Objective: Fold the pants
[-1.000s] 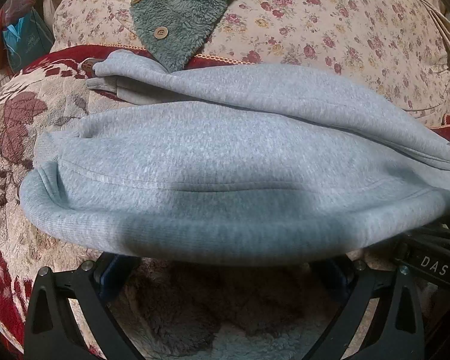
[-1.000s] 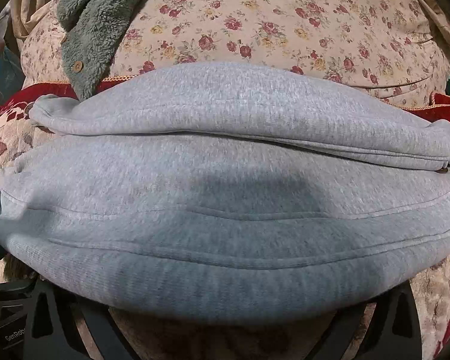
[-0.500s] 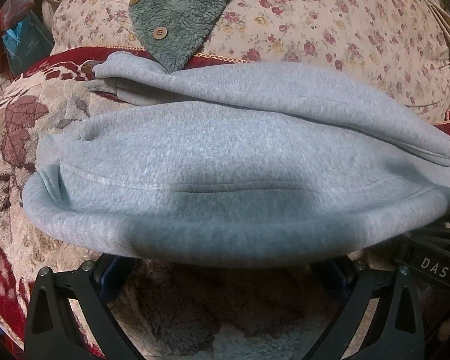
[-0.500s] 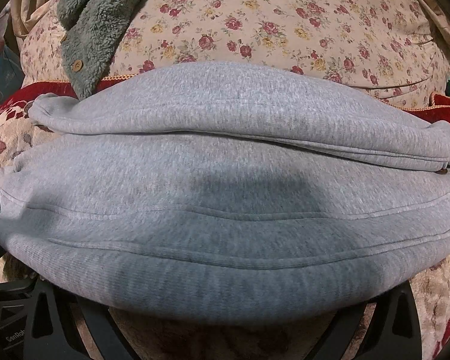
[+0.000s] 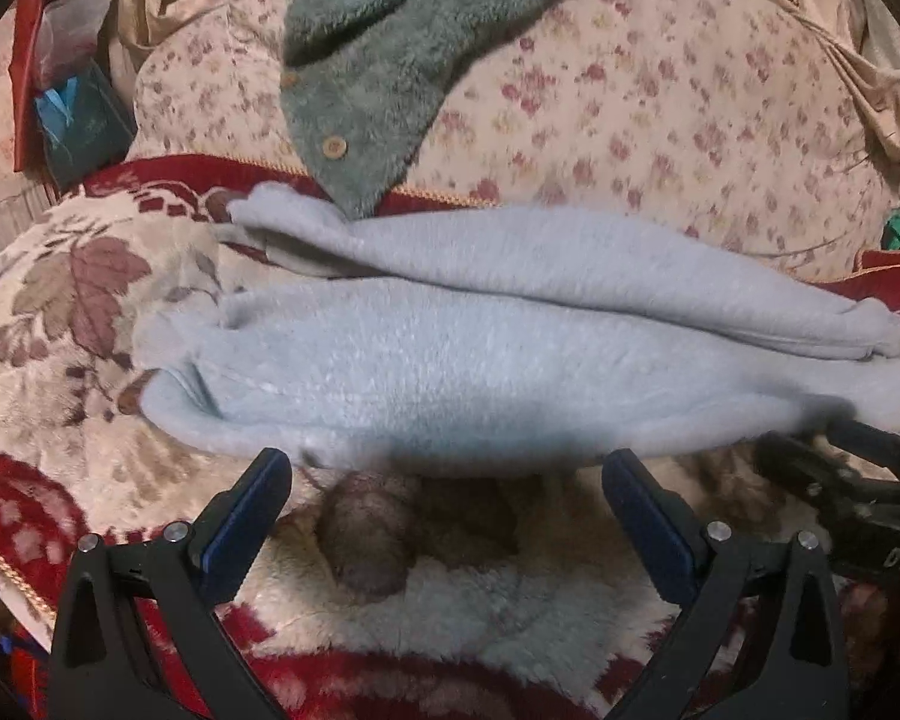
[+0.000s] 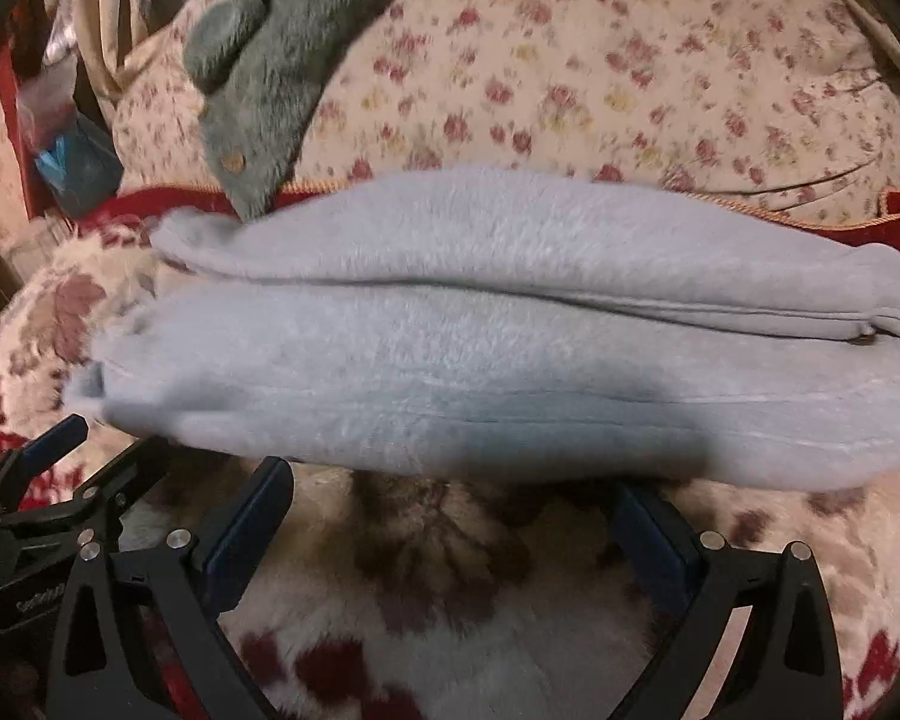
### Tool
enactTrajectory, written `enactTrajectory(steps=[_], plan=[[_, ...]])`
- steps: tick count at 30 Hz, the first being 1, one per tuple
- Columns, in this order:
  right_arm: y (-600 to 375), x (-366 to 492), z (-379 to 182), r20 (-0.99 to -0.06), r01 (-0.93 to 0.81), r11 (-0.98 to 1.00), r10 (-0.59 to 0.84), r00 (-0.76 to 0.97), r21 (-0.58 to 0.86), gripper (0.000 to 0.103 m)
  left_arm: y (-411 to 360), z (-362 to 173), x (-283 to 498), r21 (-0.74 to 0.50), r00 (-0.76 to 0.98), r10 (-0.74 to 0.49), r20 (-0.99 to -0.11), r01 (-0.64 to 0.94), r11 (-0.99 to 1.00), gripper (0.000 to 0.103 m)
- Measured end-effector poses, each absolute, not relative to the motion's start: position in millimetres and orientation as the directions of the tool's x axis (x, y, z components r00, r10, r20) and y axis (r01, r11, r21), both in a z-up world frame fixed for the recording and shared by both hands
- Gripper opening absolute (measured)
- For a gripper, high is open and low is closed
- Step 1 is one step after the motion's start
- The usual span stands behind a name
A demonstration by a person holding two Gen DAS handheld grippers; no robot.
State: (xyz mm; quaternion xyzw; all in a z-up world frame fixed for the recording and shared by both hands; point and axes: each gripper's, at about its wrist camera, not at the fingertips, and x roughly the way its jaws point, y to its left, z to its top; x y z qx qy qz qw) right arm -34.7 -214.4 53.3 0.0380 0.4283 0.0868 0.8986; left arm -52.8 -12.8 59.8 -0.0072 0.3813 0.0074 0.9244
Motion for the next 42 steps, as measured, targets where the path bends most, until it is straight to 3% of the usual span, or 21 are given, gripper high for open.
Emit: enactTrajectory(steps=[10,42], plan=[[-225,-57,95,-0.709,-0.154,0.976,0.217,0.671,0.154,0.103,-20,85,-70,-0.046,0.729,-0.038,-0.684,0.009,0.999,0.103],[-208,-51,78,-0.740,-0.236,0.963,0.253,0.623,0.131,0.103,26,77,-60,-0.086,0.704,0.022,-0.710,-0.119,0.989,0.103]])
